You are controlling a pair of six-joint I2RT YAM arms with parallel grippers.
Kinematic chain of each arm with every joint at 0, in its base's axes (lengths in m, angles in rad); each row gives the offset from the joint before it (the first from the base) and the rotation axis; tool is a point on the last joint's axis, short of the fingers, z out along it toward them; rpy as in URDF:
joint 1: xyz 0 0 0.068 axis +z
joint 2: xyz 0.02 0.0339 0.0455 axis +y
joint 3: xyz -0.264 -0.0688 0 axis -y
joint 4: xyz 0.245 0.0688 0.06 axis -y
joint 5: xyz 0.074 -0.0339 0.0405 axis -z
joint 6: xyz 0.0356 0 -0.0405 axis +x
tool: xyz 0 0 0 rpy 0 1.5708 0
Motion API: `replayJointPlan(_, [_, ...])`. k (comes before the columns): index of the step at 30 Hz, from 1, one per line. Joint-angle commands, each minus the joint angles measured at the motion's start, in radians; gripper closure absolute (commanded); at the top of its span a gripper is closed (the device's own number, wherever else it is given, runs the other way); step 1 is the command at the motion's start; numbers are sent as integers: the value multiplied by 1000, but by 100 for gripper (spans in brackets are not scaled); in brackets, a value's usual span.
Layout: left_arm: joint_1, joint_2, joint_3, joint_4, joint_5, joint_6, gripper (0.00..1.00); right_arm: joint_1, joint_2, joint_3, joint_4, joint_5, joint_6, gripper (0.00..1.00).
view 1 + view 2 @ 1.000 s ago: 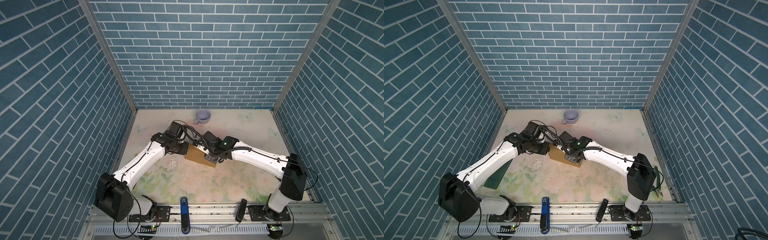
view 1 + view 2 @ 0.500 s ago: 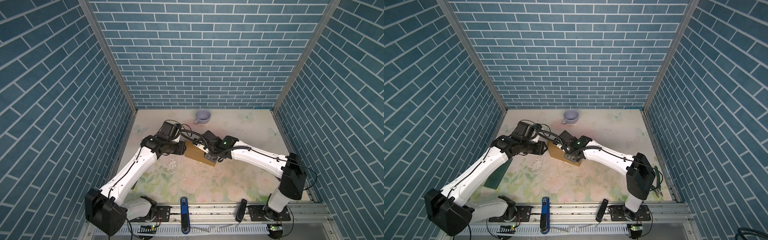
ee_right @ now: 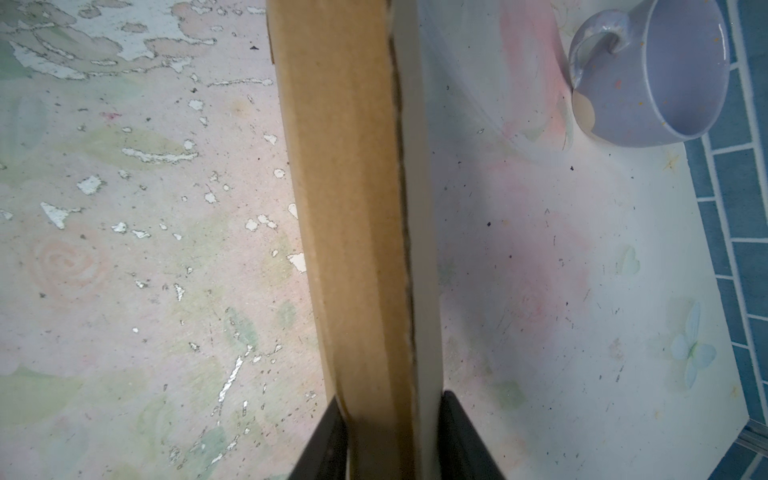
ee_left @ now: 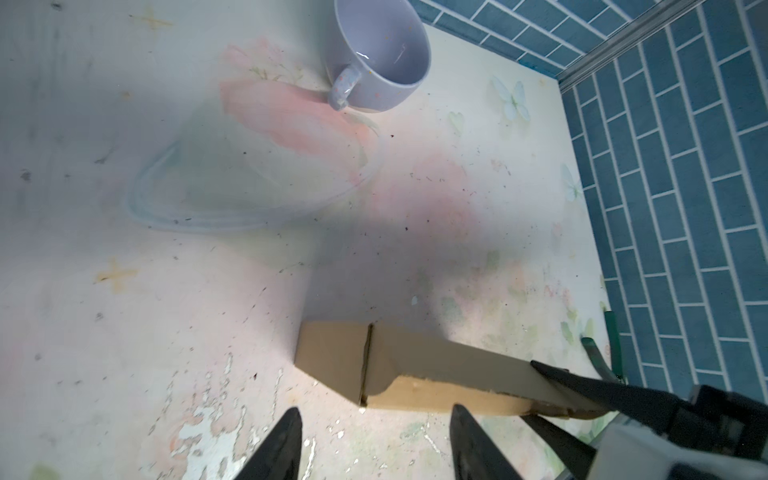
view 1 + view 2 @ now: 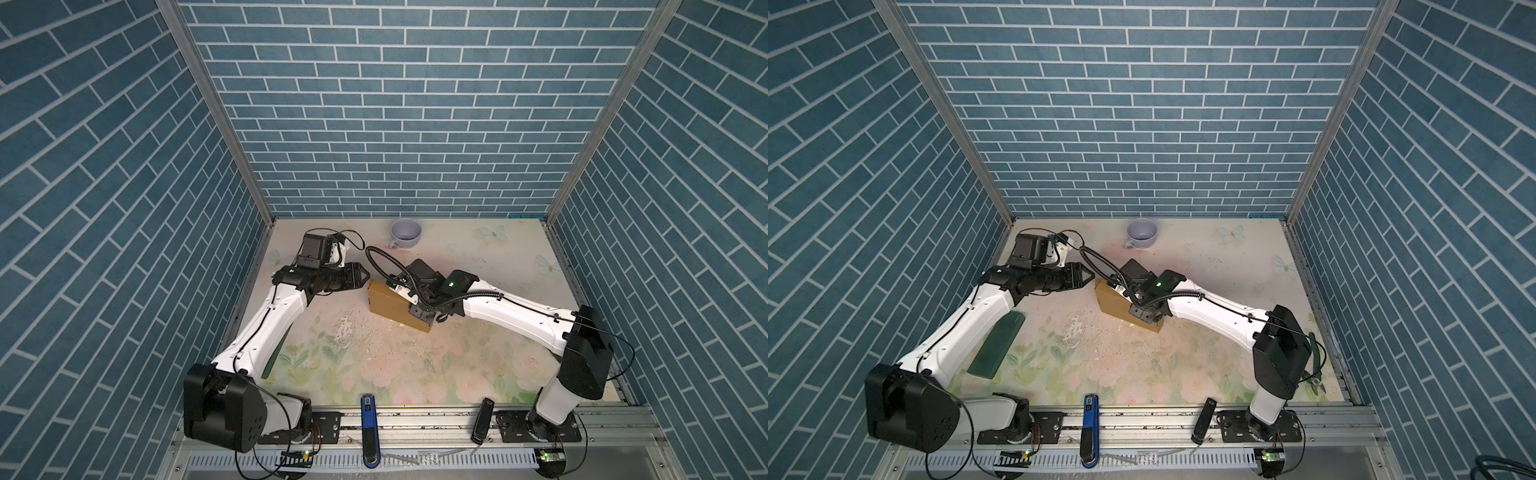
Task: Fold the paper box
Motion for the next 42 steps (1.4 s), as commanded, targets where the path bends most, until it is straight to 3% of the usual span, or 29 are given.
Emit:
replayJointPlan(1, [5, 39, -14, 127, 74, -51, 41, -8, 31, 26, -49, -33, 21, 66])
replayJointPlan(10, [5, 109, -18, 131, 73, -34, 41, -8, 39, 46, -59, -35, 20, 67])
replayJointPlan(34, [5, 96, -187, 249, 71, -72, 47, -27, 65, 69, -56, -53, 44, 69])
replayJointPlan(42, [5, 121, -193, 290, 62, -85, 52, -52, 3, 46, -34, -59, 88, 59])
